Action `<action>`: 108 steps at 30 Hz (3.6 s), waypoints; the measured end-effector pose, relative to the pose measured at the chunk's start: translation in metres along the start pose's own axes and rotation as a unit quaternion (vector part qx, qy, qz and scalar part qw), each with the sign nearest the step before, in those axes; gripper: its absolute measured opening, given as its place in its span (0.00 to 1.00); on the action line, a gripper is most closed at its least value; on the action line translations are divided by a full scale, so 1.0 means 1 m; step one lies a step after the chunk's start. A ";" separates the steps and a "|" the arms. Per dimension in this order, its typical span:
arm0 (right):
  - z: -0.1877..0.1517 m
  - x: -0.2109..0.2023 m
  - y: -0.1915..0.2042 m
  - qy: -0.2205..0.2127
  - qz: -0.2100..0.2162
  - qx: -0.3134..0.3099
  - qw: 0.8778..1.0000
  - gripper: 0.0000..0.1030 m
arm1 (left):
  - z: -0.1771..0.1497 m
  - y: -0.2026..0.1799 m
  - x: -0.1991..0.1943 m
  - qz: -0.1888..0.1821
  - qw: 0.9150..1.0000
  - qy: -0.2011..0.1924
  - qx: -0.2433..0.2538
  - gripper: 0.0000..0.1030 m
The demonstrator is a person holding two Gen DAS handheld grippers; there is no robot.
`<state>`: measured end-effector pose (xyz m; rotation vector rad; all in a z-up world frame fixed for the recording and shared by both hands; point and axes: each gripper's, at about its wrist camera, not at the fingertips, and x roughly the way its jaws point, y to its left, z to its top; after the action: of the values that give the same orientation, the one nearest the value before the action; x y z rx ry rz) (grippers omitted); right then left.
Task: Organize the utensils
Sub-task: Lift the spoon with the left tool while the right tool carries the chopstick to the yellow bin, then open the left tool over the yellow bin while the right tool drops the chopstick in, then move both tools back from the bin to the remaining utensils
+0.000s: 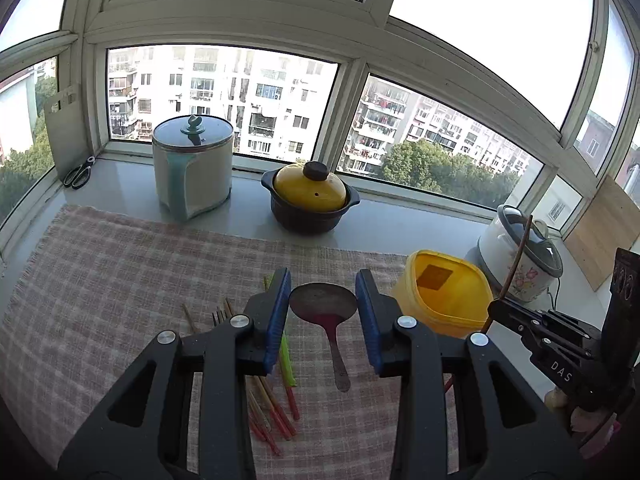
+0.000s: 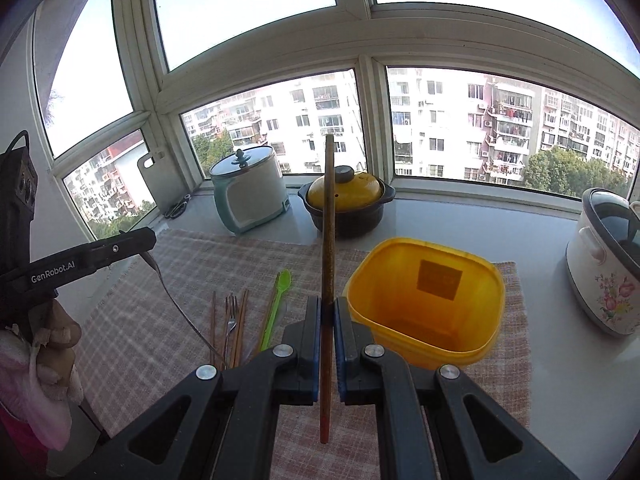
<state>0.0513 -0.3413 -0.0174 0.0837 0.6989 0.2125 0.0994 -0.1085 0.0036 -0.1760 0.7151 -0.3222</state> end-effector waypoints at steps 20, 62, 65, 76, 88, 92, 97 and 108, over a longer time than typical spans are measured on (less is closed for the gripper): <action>0.067 -0.029 -0.063 -0.068 -0.053 0.027 0.996 0.03 | 0.054 -0.086 0.044 -0.068 0.997 -0.030 0.029 0.32; 0.019 0.026 -0.115 -0.004 -0.081 0.072 0.994 0.45 | 0.022 -0.127 0.127 -0.049 0.994 0.063 0.074 0.37; 0.017 0.021 -0.111 -0.008 -0.086 0.071 0.994 0.53 | 0.021 -0.123 0.121 -0.048 0.994 0.060 0.074 0.37; 0.008 -0.002 -0.087 -0.037 -0.089 0.075 0.993 0.88 | 0.011 -0.090 0.090 -0.045 0.995 0.053 0.078 0.37; -0.012 -0.003 -0.042 -0.044 -0.093 0.060 0.993 1.00 | -0.022 0.019 0.063 0.027 0.995 0.082 0.050 0.56; -0.017 0.000 -0.019 -0.037 -0.082 0.038 0.995 1.00 | -0.036 0.066 0.065 0.059 0.991 0.111 0.032 0.56; -0.020 0.014 0.011 -0.015 -0.058 0.014 0.998 1.00 | -0.052 0.109 0.069 0.071 0.987 0.143 0.010 0.56; -0.036 0.088 0.062 0.099 0.007 -0.014 0.995 0.87 | -0.082 0.151 0.091 0.039 0.978 0.193 -0.064 0.54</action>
<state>0.0838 -0.2614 -0.0910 0.0402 0.8926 0.2455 0.1438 -0.0032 -0.1536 -0.2082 1.1264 -0.2368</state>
